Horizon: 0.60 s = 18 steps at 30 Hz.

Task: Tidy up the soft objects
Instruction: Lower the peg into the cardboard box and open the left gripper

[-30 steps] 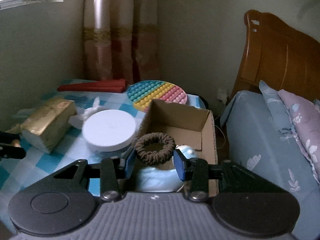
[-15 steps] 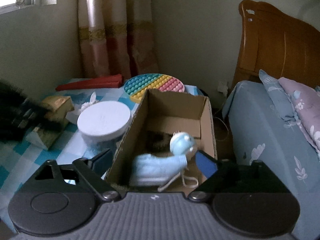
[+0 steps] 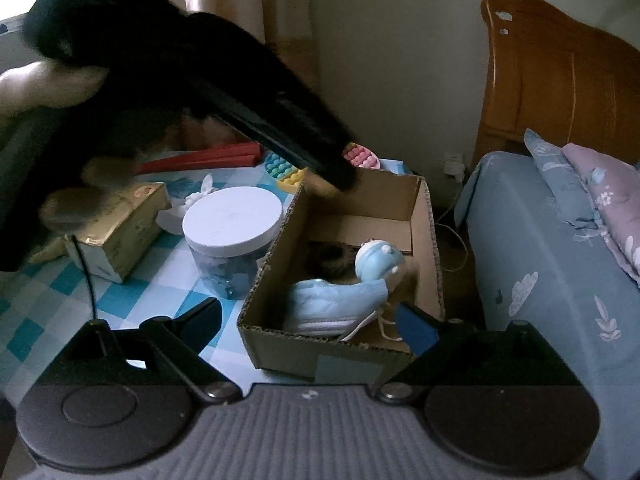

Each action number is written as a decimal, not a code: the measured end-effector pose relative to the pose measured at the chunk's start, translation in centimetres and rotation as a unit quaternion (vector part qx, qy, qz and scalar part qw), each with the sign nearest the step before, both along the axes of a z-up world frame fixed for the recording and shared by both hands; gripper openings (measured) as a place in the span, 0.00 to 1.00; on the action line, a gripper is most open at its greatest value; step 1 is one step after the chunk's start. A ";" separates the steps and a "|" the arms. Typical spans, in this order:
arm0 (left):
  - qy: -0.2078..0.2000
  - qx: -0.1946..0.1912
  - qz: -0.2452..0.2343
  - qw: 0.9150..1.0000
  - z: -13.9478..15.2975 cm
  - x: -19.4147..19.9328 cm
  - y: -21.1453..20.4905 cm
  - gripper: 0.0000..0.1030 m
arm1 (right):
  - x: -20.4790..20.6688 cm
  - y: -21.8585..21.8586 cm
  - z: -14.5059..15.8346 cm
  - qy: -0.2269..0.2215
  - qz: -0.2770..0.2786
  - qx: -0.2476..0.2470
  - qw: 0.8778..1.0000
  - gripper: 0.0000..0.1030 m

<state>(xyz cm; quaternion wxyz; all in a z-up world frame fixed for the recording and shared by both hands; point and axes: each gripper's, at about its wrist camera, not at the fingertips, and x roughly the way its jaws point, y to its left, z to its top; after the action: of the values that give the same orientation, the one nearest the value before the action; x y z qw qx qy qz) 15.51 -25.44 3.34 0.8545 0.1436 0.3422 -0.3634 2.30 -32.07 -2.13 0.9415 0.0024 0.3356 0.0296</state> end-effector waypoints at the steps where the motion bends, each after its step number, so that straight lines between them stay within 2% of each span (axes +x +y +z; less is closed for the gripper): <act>1: -0.011 0.000 0.010 1.000 0.1 -0.2 0.1 0.91 | -0.2 0.0 0.1 -0.001 0.000 0.000 1.000 0.97; 3: -0.022 0.000 0.016 1.000 0.4 -0.6 0.6 0.91 | -0.5 0.0 0.3 -0.006 0.003 0.004 1.000 0.98; 9: -0.013 -0.013 0.042 0.999 0.9 -1.7 3.8 0.92 | -1.2 0.5 0.8 -0.008 0.009 0.003 1.000 0.99; 18: -0.032 0.004 0.108 0.994 0.8 -6.0 10.4 0.97 | -1.7 2.9 1.1 0.006 -0.001 -0.007 1.000 1.00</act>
<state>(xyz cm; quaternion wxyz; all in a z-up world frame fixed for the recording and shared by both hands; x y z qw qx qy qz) 9.56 -15.08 4.11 0.8985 0.1211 0.3299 -0.2629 0.56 -29.20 -0.98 0.9394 -0.0041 0.3417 0.0263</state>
